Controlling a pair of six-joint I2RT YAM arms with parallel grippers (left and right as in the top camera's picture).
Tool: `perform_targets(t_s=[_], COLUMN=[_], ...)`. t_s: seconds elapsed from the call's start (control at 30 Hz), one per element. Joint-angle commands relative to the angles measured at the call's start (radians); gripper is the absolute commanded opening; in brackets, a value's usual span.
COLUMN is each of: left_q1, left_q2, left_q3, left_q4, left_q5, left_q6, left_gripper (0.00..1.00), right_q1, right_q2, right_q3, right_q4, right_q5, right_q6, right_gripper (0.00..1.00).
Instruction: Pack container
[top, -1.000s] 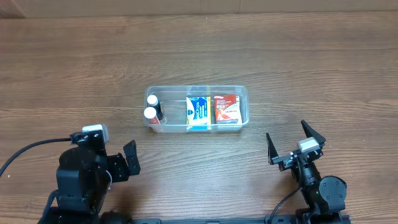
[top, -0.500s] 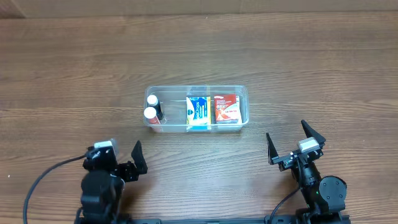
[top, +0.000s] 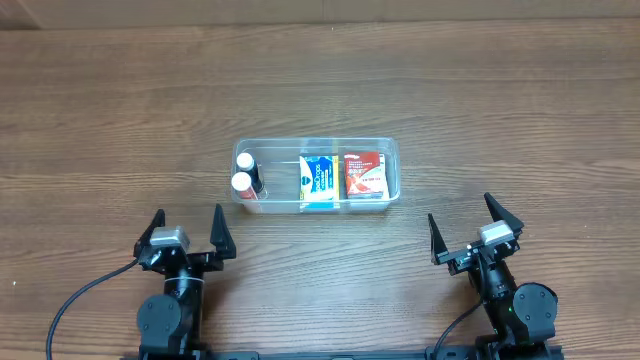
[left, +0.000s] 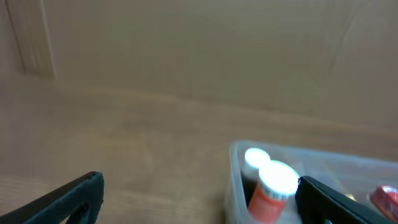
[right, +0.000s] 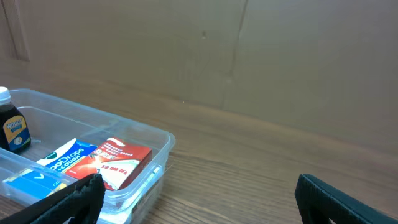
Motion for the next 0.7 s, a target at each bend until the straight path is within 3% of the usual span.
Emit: perform_targets(t_s=[0.0,0.13,0.67], left_q1=[0.008,0.008,0.008], left_q2=[-0.016,-0.016,-0.016], left_q3=[-0.008,-0.008,-0.008], left_q4=[0.058,-0.065,-0.067], left_q5=[-0.012,0.027,0.050], left_q6=[0.105,0.102,0.103], left_gripper=[1.00,1.00,1.00], right_q1=[0.005,0.005,0.005], right_q2=[-0.012,-0.012,-0.012], right_q3=[-0.010,-0.010,-0.010], right_q4=[0.005,0.005,0.005], right_q5=[0.009,0.009,0.009], right_q6=[0.000,0.000,0.000], right_gripper=[1.00,1.00,1.00])
